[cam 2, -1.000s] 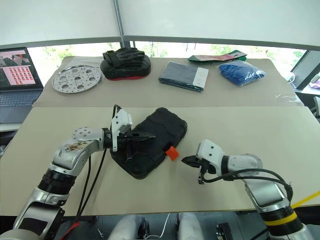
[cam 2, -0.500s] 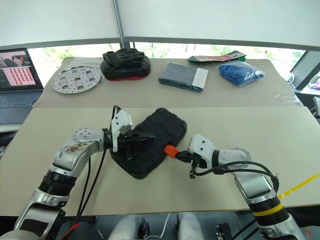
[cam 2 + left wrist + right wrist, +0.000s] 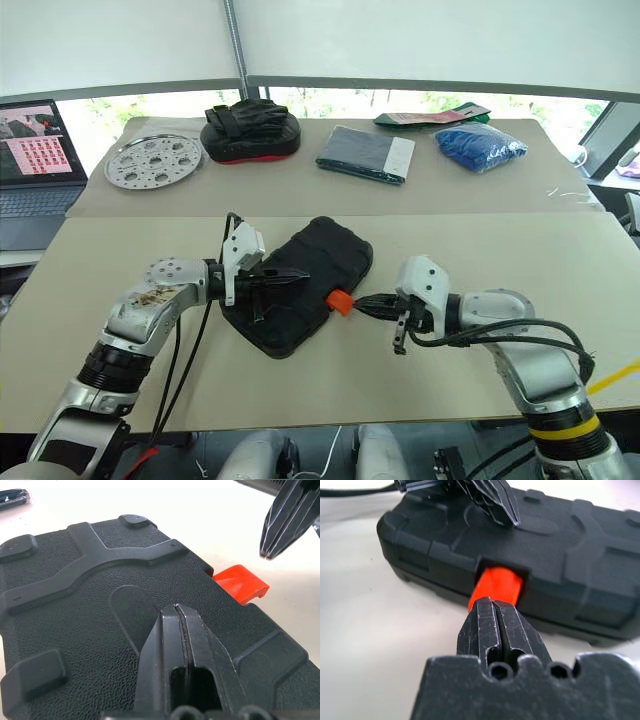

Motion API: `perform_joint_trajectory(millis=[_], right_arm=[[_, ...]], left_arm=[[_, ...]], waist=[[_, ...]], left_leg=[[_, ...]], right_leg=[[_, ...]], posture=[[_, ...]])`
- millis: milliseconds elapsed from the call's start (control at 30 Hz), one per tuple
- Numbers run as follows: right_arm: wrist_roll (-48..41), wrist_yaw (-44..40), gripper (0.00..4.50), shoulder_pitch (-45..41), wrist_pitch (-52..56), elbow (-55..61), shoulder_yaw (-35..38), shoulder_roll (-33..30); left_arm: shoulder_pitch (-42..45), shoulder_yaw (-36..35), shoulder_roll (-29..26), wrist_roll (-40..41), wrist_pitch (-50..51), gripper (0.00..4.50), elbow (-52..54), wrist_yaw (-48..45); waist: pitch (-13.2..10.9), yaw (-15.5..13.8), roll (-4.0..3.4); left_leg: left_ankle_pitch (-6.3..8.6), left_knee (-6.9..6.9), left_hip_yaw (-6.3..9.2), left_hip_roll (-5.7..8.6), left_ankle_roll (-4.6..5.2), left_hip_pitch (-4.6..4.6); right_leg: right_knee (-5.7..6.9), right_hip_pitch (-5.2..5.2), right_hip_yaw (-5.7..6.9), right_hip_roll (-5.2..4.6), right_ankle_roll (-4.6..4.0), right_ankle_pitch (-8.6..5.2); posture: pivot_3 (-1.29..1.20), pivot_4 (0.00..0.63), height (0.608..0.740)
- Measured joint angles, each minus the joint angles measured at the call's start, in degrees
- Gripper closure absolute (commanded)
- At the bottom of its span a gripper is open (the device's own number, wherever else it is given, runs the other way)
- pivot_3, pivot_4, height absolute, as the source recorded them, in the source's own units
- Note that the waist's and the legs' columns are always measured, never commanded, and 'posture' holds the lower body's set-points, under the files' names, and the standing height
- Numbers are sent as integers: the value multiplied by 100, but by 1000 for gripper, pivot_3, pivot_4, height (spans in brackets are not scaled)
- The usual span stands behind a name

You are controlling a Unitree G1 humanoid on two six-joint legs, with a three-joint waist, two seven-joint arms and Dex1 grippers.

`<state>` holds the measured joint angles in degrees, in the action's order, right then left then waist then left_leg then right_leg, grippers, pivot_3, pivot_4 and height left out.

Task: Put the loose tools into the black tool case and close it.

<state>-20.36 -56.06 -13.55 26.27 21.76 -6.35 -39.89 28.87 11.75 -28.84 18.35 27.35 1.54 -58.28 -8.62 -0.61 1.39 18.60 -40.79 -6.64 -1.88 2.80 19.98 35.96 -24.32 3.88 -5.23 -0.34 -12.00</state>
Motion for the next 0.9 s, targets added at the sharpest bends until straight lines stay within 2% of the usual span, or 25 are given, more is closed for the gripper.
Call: perform_joint_trajectory(millis=[367,900], right_arm=[[494,-16,4500,-12,-456,-467,-454,108],[769,-4,4500,-52,-805,-878,-456,519]], left_arm=[[-23,-19,-5,-4,3,4483,22,-10],[-32,-51,-61,-10,28,4483,17,-26]], waist=[[1,10,-2],[2,61,-3]], left_leg=[[-4,0,-1,0,-6,0],[-4,1,0,-3,-7,-1]], right_leg=[[-3,0,-2,0,1,0],[3,-2,-2,2,0,0]], posture=[[0,150,740],[0,150,740]])
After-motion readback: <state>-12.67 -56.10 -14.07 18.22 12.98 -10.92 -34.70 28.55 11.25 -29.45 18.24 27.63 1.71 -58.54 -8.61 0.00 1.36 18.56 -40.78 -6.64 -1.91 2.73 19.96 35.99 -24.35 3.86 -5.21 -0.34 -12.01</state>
